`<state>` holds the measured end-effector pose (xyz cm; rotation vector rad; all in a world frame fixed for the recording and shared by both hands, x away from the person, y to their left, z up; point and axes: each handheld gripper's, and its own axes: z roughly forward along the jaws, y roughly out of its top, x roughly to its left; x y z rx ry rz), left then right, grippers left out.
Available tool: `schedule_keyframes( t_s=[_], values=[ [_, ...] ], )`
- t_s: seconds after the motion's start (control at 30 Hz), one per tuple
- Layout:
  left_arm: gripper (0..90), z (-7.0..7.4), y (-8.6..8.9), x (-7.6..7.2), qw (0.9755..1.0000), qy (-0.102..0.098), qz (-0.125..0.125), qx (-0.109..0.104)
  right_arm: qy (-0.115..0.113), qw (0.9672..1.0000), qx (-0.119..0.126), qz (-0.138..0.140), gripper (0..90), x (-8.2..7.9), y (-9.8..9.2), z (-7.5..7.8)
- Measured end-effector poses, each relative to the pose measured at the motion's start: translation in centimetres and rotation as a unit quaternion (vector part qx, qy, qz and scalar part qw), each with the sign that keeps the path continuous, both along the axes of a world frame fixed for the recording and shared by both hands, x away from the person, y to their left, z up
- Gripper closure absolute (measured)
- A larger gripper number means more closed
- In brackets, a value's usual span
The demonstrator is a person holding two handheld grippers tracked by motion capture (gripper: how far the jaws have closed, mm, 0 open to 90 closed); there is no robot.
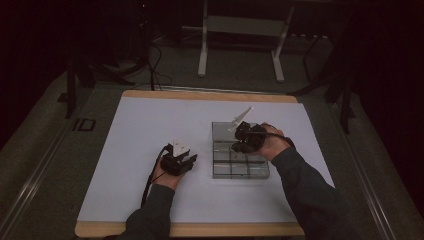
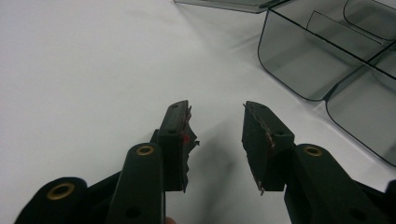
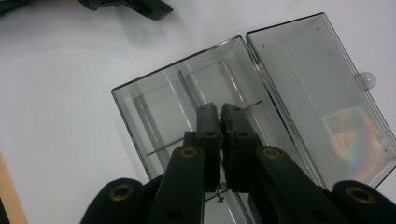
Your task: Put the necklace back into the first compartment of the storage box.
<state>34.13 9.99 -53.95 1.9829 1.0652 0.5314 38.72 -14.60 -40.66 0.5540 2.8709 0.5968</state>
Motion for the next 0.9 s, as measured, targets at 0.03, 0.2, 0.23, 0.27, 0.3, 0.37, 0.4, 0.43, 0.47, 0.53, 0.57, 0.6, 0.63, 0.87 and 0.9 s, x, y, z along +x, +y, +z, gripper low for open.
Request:
schedule_keyframes(
  t_s=[0.03,0.2,0.23,0.27,0.3,0.37,0.4,0.43,0.47,0.53,0.57,0.6,0.63,0.87,0.9],
  values=[
    [61.7,0.0,0.0,0.0,1.0,0.0,0.0,0.0,0.0,1.0,-0.002,0.0,86.5,0.0,0.1,0.0],
    [61.7,0.0,0.0,0.0,1.0,0.0,0.0,0.0,0.001,1.0,-0.003,0.001,86.5,0.2,0.4,-0.2],
    [61.7,0.0,0.0,0.0,1.0,0.0,0.0,0.0,0.0,1.0,-0.003,0.002,86.5,0.3,0.5,-0.3],
    [61.7,0.0,0.0,0.0,1.0,0.0,0.0,0.0,0.001,1.0,-0.004,0.001,86.5,0.3,0.6,-0.4],
    [61.7,0.0,0.0,0.0,1.0,0.0,0.0,0.0,0.002,1.0,-0.004,0.002,86.5,0.4,0.7,-0.4],
    [61.7,0.0,0.0,0.0,1.0,0.0,0.0,0.0,0.004,1.0,-0.005,0.001,86.5,0.5,0.9,-0.5],
    [61.7,0.0,0.0,0.0,1.0,0.0,0.0,0.0,0.004,1.0,-0.005,0.001,86.5,0.5,0.9,-0.5],
    [61.7,0.0,0.0,0.0,1.0,0.0,0.0,0.0,0.004,1.0,-0.005,0.002,86.5,0.5,1.0,-0.6],
    [61.7,0.0,0.0,0.0,1.0,0.0,0.0,-0.001,0.005,1.0,-0.006,0.001,86.5,0.7,1.2,-0.7],
    [61.7,0.0,0.0,0.0,1.0,0.0,0.0,0.0,0.006,1.0,-0.006,0.001,86.5,0.8,1.3,-0.8],
    [61.7,0.0,0.0,0.0,1.0,0.0,0.0,-0.001,0.006,1.0,-0.006,0.002,86.5,0.9,1.4,-0.9],
    [61.7,0.0,0.0,0.0,1.0,0.0,0.0,-0.001,0.006,1.0,-0.006,0.002,86.5,0.9,1.4,-0.9],
    [61.7,0.0,0.0,0.0,1.0,0.0,0.0,-0.001,0.008,0.9999,-0.007,0.0,86.5,0.9,1.5,-1.0],
    [61.7,0.0,0.0,0.0,1.0,0.0,0.0,0.0,0.011,0.9998,-0.015,-0.004,86.5,1.4,2.3,-1.6],
    [61.8,0.0,0.0,0.0,1.0,0.0,0.0,0.0,0.012,0.9998,-0.018,-0.004,86.5,1.5,2.4,-1.7]
  ],
)
